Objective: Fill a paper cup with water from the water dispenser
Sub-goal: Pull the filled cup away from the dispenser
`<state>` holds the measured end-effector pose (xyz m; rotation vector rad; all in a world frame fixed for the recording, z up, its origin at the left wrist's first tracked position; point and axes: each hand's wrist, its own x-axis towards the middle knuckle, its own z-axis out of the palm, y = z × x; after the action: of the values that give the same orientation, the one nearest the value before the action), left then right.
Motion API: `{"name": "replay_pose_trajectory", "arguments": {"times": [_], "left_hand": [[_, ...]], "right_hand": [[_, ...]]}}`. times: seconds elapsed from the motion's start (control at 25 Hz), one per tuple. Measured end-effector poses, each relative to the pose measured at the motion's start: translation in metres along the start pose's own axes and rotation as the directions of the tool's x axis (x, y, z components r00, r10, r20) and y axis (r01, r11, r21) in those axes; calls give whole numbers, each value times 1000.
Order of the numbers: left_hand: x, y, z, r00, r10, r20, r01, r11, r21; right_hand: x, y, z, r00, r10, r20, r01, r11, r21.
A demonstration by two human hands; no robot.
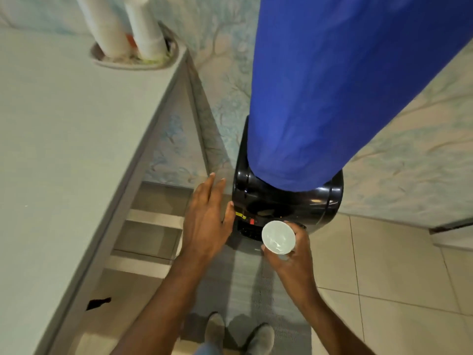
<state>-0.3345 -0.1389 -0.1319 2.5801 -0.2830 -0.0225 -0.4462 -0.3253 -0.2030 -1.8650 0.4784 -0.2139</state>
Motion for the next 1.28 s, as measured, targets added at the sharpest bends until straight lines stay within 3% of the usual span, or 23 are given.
{"name": "replay_pose_trajectory", "arguments": {"times": [0.4,0.72,0.96,1.28], "left_hand": [[-5,-55,-157,966,-107,-235,136,984,111],[-1,-140,-223,938,-257,-231,296,943,153],[-3,-171,-235,940,-301,-163,328,927,181],[-4,-179,-228,946,-298,-129,322,914,249]], "right_hand": [[27,-156,47,972,-159,175,152,987,48],[63,-266,147,931,-251,265,231,967,102],[65,-305,212,891,-259,373,243,966,88],[56,-298,259,872,-255,419,285,958,-10]]}}
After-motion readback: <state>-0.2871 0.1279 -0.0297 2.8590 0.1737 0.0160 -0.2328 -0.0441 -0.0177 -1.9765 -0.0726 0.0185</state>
